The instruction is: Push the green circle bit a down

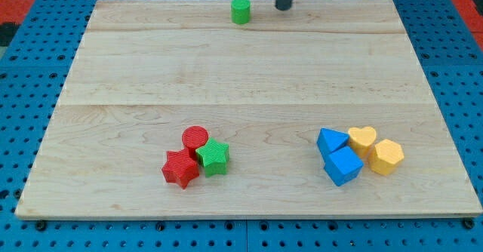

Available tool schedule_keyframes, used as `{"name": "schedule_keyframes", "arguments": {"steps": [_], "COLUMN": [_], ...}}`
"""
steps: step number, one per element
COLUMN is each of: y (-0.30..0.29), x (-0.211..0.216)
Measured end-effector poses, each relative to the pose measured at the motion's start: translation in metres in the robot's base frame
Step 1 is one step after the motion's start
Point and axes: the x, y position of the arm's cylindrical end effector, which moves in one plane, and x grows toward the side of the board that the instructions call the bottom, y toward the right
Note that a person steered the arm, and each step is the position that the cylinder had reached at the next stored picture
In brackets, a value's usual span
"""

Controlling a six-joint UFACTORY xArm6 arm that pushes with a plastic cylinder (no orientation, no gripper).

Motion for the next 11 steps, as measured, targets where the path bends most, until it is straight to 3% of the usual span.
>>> {"name": "schedule_keyframes", "arguments": {"steps": [1,2,3,4,6,9,11], "y": [-0.067,-0.100,-0.140,-0.126,-0.207,-0.183,-0.132], "x": [0.018,0.076,0.105,0.067,0.093,0.093,0.127]}}
